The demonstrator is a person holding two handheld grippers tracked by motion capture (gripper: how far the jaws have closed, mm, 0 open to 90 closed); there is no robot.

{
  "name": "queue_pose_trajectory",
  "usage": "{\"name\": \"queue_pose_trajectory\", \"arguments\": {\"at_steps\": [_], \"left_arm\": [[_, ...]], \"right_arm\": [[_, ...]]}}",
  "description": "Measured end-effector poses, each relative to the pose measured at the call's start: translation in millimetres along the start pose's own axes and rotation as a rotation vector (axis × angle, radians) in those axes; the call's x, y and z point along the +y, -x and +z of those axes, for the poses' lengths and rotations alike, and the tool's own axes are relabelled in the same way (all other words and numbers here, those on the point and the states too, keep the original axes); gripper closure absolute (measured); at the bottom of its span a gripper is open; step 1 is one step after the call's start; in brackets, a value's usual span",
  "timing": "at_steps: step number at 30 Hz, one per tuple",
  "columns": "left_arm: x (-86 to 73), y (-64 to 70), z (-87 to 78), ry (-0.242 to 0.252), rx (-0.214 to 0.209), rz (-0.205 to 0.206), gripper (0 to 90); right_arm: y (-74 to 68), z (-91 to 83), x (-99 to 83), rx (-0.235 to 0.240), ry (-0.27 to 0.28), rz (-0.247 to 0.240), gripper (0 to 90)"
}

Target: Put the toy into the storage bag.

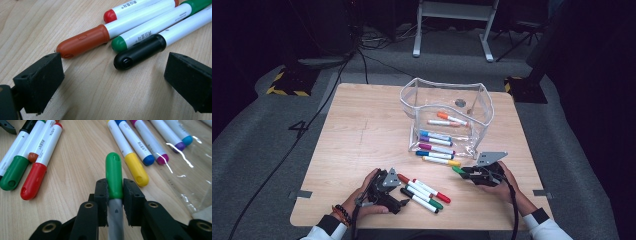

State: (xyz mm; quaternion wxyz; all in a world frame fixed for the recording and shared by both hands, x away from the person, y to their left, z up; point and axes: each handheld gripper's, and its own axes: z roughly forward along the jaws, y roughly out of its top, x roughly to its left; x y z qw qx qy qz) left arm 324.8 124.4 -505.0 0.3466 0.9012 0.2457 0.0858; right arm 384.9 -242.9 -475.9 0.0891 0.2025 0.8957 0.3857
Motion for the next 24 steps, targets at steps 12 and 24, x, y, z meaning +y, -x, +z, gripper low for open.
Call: {"name": "queue_pose_trajectory", "arguments": {"at_steps": [12,24], "left_arm": [[0.0,-0.1,0.1,0.000,-0.001,0.001,2.7],[0.0,0.0,0.0,0.000,0.000,0.001,2.7]], "right_arm": [[3.7,-23.0,4.6,-0.012,0.078,0.005,75.0],[16.9,-63.9,2.3,-0.104,0.154,0.037,75.0]]}}
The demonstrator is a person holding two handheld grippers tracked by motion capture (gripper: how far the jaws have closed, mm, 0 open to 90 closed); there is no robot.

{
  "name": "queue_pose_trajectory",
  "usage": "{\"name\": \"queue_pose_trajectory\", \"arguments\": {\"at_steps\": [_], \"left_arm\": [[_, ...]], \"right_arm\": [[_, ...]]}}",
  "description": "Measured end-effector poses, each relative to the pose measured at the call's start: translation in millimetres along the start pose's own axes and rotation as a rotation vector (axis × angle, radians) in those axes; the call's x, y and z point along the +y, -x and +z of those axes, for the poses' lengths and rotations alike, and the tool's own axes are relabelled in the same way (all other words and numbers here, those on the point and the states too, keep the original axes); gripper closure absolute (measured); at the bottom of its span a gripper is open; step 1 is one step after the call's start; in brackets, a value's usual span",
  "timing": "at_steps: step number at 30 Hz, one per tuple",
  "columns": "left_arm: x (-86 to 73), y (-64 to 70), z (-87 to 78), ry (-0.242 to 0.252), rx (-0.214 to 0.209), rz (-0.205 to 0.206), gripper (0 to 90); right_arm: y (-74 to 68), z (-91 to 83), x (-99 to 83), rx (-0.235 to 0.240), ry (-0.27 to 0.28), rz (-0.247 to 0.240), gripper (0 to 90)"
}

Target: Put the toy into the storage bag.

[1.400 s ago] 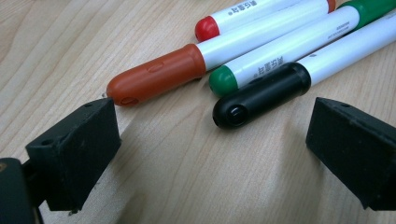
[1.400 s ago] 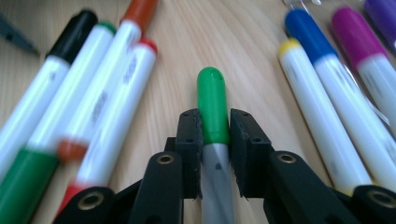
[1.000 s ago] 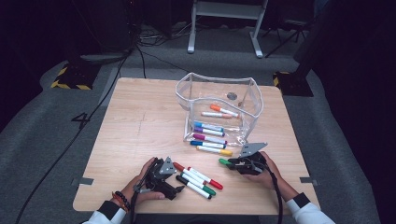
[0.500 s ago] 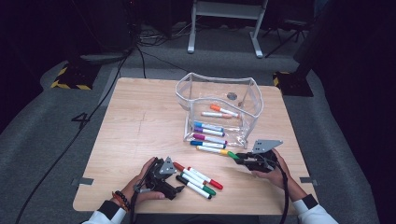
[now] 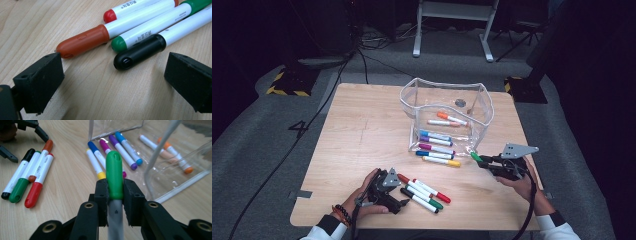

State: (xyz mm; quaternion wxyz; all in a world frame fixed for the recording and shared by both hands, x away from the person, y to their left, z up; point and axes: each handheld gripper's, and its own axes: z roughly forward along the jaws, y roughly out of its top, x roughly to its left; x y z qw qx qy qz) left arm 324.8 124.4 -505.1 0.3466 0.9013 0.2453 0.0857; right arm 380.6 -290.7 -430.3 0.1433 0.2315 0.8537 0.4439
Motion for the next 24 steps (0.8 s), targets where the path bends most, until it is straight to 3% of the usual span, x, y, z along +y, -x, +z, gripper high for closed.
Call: {"name": "queue_pose_trajectory", "arguments": {"at_steps": [12,17,24], "left_arm": [[-0.1,0.1,-0.1,0.000,0.001,-0.001,2.7],[-0.2,0.0,-0.1,0.001,-0.002,-0.001,2.7],[-0.2,-0.1,-0.1,0.000,-0.002,0.000,2.7]], "right_arm": [[13.9,-41.1,29.7,-0.072,0.087,-0.027,75.0],[30.2,-61.1,51.7,-0.107,0.108,-0.036,75.0],[40.8,-73.4,86.7,-0.157,0.134,-0.070,75.0]]}}
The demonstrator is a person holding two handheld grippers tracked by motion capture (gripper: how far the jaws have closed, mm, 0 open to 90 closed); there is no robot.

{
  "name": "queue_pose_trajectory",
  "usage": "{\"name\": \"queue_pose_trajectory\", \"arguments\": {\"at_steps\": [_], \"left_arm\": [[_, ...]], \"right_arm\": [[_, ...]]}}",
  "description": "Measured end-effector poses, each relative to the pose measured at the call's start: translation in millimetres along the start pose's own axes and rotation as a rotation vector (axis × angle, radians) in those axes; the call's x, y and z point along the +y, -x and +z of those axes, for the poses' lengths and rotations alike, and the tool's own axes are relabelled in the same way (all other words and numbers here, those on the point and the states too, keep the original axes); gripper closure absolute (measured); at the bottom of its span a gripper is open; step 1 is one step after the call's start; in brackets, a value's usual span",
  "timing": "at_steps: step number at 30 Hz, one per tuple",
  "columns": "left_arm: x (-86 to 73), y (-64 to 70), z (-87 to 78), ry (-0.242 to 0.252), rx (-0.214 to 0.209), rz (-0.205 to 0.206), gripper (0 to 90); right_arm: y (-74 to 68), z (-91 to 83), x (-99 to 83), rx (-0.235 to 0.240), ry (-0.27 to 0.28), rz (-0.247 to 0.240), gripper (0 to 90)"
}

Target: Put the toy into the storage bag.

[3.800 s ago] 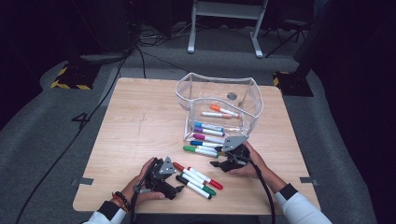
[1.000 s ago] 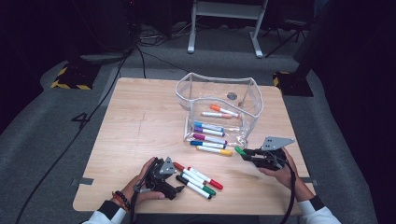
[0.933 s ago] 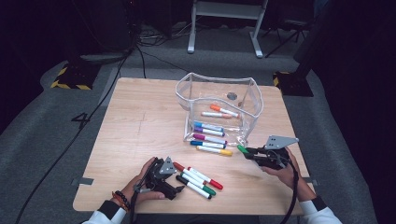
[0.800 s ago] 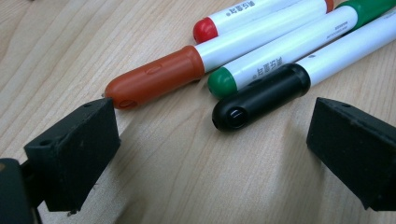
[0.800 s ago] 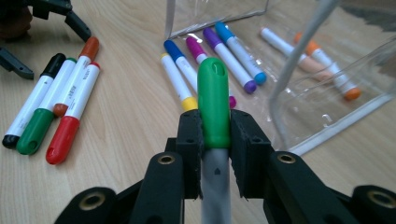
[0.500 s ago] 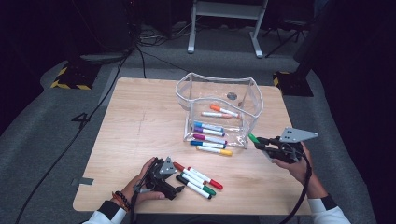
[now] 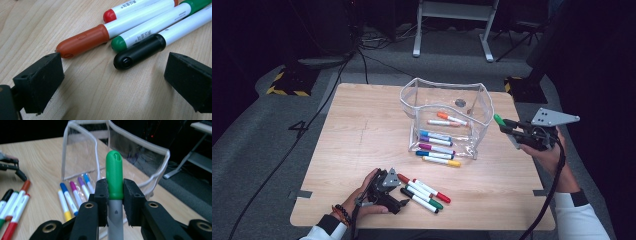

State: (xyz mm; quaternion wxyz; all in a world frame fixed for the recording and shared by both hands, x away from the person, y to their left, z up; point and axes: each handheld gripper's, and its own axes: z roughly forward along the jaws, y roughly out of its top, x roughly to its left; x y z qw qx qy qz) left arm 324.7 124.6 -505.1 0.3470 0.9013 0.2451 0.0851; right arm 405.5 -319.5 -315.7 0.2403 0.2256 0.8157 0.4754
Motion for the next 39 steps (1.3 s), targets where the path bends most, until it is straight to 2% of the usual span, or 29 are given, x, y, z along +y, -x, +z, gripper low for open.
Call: {"name": "queue_pose_trajectory", "arguments": {"at_steps": [7,16,23,26,30,32,35,39], "left_arm": [[-0.1,0.2,0.0,0.001,0.002,-0.001,2.7],[0.0,0.1,0.0,0.000,0.001,-0.001,2.7],[-0.2,0.5,-0.3,0.000,0.003,-0.001,2.8],[-0.6,1.0,-0.6,0.000,0.003,-0.003,2.9],[-0.8,1.4,-0.9,-0.002,0.004,-0.005,2.9],[-0.8,1.3,-0.9,-0.002,0.003,-0.004,2.8],[-0.8,1.3,-0.9,-0.002,0.003,-0.004,2.8],[-0.8,1.3,-0.9,-0.001,0.003,-0.003,2.8]], "right_arm": [[-1.5,9.6,43.9,0.013,0.016,-0.059,75.0],[-7.7,39.0,93.0,0.034,0.006,-0.120,75.0],[-8.5,71.0,116.2,0.072,-0.025,-0.139,75.0],[-6.3,85.6,119.9,0.080,-0.044,-0.135,75.0],[0.6,113.5,114.7,0.079,-0.118,-0.110,75.0],[6.0,126.6,110.1,0.081,-0.156,-0.083,75.0],[11.6,144.6,102.2,0.066,-0.242,-0.081,74.9],[14.8,161.7,91.8,0.028,-0.354,-0.105,75.0]]}}
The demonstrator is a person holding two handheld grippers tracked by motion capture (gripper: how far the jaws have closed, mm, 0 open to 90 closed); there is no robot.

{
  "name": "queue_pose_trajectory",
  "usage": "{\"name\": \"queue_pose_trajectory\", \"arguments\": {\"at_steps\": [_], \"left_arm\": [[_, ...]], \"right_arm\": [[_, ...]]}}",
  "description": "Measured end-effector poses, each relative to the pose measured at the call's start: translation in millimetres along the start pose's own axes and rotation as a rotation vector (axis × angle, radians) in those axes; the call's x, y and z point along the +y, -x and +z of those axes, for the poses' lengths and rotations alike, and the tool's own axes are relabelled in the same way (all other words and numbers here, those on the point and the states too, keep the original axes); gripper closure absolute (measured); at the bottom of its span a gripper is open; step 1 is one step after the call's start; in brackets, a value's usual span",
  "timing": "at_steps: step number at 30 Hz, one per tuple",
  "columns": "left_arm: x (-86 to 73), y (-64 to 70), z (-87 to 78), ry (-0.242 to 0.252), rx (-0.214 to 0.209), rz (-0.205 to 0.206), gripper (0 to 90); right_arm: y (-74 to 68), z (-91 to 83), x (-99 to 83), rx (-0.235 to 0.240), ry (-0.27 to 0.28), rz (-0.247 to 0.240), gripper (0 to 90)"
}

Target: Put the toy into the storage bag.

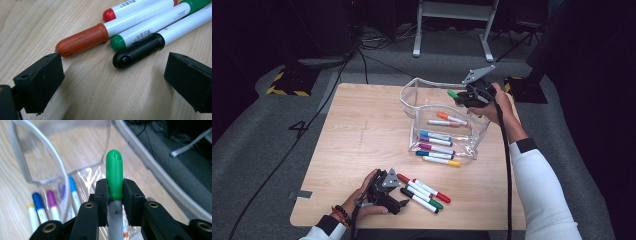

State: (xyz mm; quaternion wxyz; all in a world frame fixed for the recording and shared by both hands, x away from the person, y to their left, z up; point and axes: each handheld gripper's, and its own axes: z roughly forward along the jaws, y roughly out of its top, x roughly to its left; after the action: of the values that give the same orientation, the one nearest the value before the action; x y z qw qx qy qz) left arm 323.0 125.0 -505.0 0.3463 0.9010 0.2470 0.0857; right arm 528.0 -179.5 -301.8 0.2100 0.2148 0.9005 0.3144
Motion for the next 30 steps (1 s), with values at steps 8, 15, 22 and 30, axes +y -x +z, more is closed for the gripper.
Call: {"name": "queue_pose_trajectory", "arguments": {"at_steps": [8,15,22,30], "left_arm": [[0.0,0.0,0.0,0.000,0.000,0.000,2.8],[-0.2,0.0,-0.2,0.001,-0.002,0.002,3.0],[-0.3,0.1,-0.2,0.001,-0.003,0.003,3.0],[-0.3,0.1,-0.3,0.001,-0.003,0.003,3.0]], "right_arm": [[-6.9,22.8,-2.6,0.062,-0.201,-0.033,74.8],[-20.5,24.7,1.3,0.165,-0.265,-0.080,74.5],[-16.5,15.6,-2.9,0.078,-0.169,-0.047,61.1],[-15.0,-26.1,-17.9,0.056,0.125,0.019,50.9]]}}
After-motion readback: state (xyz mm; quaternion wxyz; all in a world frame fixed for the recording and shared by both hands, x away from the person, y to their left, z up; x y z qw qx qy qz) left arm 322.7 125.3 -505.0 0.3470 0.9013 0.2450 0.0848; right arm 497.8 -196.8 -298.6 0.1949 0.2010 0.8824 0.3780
